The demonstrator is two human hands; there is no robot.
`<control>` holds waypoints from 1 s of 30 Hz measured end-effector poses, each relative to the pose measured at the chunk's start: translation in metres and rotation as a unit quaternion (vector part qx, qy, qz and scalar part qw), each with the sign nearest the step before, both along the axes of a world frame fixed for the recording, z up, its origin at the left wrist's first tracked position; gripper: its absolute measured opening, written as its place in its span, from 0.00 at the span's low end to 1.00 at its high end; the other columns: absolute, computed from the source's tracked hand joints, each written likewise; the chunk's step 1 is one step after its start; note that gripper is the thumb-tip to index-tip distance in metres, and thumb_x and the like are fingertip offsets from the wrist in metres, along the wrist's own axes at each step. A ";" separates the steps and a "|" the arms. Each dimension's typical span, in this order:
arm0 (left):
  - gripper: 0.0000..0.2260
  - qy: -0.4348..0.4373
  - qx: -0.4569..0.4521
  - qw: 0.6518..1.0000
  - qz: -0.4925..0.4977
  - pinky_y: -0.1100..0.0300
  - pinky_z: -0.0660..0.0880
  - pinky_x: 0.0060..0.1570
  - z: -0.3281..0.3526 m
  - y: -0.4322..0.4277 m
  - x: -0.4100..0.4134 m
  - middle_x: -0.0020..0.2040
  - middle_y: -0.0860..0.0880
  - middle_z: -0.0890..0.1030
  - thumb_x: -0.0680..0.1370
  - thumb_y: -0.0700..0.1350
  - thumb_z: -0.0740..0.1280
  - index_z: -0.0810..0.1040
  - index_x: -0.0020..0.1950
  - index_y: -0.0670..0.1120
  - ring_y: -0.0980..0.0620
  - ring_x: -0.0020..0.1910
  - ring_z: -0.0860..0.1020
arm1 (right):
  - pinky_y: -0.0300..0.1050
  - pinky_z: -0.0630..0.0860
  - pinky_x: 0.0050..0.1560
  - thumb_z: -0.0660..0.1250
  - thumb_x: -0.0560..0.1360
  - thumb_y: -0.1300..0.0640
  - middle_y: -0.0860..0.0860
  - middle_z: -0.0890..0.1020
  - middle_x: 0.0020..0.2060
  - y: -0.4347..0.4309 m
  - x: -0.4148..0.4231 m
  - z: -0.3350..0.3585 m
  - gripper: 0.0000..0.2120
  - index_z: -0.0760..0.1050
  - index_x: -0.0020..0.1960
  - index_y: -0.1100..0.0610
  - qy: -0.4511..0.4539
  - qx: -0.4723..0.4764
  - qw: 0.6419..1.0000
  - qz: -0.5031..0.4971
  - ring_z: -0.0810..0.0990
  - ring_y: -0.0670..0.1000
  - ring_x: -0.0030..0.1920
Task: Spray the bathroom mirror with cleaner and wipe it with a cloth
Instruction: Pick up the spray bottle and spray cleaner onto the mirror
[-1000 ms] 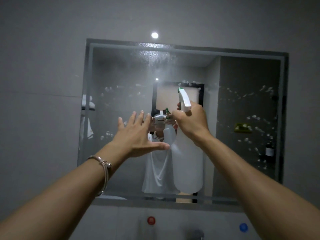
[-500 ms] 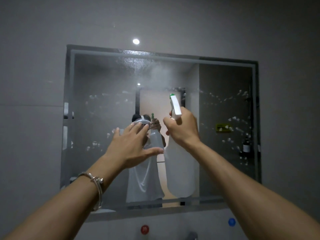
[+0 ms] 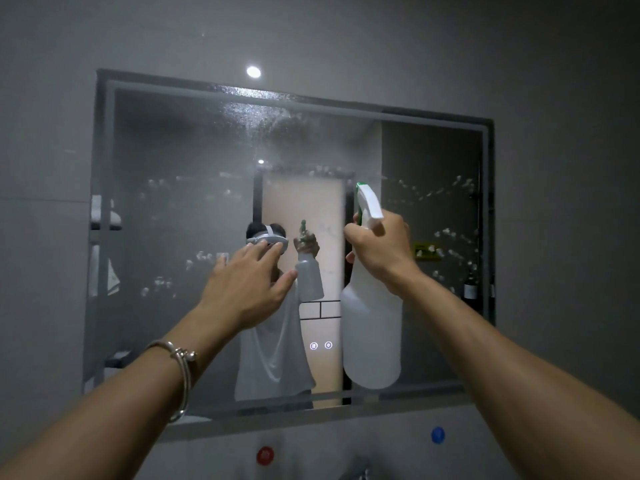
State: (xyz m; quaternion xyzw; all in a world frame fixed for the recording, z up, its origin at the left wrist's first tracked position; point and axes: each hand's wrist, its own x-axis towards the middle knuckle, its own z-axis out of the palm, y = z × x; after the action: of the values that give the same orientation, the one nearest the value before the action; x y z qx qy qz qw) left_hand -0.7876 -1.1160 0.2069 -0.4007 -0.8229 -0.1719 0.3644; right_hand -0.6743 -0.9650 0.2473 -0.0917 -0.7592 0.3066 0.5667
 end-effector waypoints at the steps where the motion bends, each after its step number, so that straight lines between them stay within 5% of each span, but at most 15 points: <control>1: 0.25 0.003 0.001 1.000 0.001 0.44 0.57 0.70 0.001 0.005 0.003 0.74 0.49 0.64 0.80 0.60 0.50 0.58 0.75 0.53 0.48 0.72 0.62 | 0.50 0.80 0.32 0.66 0.67 0.58 0.58 0.80 0.32 0.006 0.002 0.000 0.09 0.76 0.40 0.65 -0.004 0.007 1.000 -0.008 0.83 0.60 0.35; 5: 0.23 0.002 0.008 1.000 0.000 0.44 0.59 0.69 0.006 0.028 0.018 0.74 0.50 0.65 0.80 0.60 0.51 0.62 0.73 0.53 0.48 0.71 0.64 | 0.58 0.80 0.35 0.63 0.62 0.51 0.55 0.80 0.31 0.033 0.016 0.000 0.12 0.75 0.37 0.60 -0.017 0.021 0.999 -0.018 0.82 0.58 0.34; 12: 0.23 0.017 -0.003 1.000 -0.011 0.45 0.62 0.67 0.011 0.079 0.045 0.72 0.49 0.67 0.80 0.59 0.51 0.64 0.72 0.52 0.47 0.70 0.66 | 0.61 0.81 0.39 0.66 0.67 0.58 0.50 0.77 0.30 0.084 0.050 -0.005 0.06 0.75 0.41 0.61 0.000 -0.052 0.998 0.039 0.82 0.51 0.29; 19: 0.30 0.031 -0.018 0.999 -0.005 0.45 0.63 0.67 0.011 0.119 0.067 0.72 0.49 0.68 0.74 0.63 0.45 0.64 0.72 0.51 0.47 0.69 0.66 | 0.50 0.80 0.37 0.66 0.68 0.61 0.51 0.77 0.29 0.116 0.081 0.001 0.05 0.75 0.41 0.64 0.006 -0.042 0.999 0.019 0.82 0.48 0.27; 30: 0.27 0.039 -0.030 0.999 -0.005 0.46 0.64 0.66 0.013 0.166 0.094 0.70 0.48 0.69 0.78 0.61 0.47 0.63 0.72 0.50 0.47 0.68 0.67 | 0.56 0.81 0.44 0.66 0.70 0.60 0.49 0.78 0.30 0.166 0.113 -0.006 0.04 0.73 0.38 0.53 0.019 -0.073 0.997 0.024 0.81 0.48 0.28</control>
State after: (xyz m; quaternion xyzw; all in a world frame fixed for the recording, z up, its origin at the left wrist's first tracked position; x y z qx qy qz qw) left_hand -0.6935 -0.9504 0.2196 -0.4221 -0.8106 -0.1334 0.3833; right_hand -0.5612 -0.7988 0.2414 -0.1087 -0.7257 0.3761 0.5658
